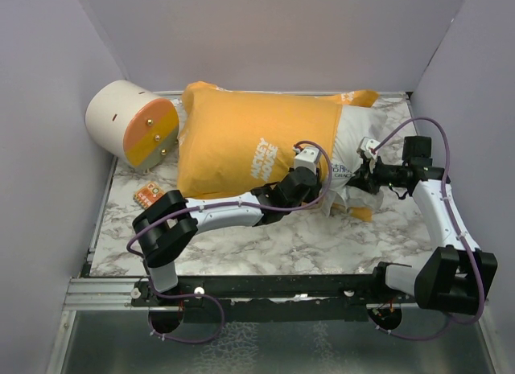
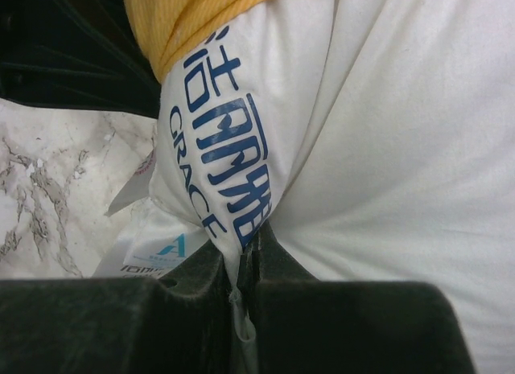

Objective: Put the pillow into the pillowcase
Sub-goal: Stuff the pillow into the pillowcase.

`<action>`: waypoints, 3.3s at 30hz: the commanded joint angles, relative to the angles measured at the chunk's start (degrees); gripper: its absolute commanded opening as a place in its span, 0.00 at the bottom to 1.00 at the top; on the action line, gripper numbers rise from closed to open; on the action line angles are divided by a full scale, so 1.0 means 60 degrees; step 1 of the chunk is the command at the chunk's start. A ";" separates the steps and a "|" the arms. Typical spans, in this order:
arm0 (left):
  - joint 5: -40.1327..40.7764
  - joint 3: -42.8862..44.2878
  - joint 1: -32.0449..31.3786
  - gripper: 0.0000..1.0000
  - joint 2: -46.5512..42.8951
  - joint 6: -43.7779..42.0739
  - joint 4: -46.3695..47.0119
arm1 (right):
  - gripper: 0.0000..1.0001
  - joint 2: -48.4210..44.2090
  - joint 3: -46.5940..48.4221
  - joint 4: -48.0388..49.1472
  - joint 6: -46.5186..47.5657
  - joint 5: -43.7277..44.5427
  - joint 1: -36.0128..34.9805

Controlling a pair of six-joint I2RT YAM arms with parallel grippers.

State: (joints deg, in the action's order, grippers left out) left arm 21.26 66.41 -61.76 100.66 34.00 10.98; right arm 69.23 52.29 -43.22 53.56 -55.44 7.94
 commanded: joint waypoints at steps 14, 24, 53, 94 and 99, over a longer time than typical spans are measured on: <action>-0.0969 0.0754 0.0378 0.00 0.0090 -0.0619 0.0669 | 0.01 0.0307 -0.0021 -0.0092 -0.0556 -0.0343 -0.0092; -0.4811 0.1757 -0.0012 0.00 -0.0525 -0.0813 0.0701 | 0.01 0.0817 -0.0454 0.3786 -0.4735 -0.0813 -0.0823; -1.1148 0.9717 0.1480 0.00 0.4595 0.2136 0.1549 | 0.01 0.0431 -0.3665 1.2672 -1.4585 -0.3060 -0.0124; -0.3431 0.0098 0.1776 0.58 -0.4155 -0.0070 -0.2567 | 0.70 0.1346 0.4189 -0.3495 0.1435 -0.2405 0.0756; -0.1919 0.0314 0.1563 0.59 -0.4410 -0.0543 -0.3662 | 0.88 0.1072 0.4001 -0.2705 0.1425 -0.2942 0.0571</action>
State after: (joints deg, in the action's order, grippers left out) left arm -1.37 66.41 -51.55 75.66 34.20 -3.38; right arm 77.80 75.81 -61.52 60.27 -69.95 12.47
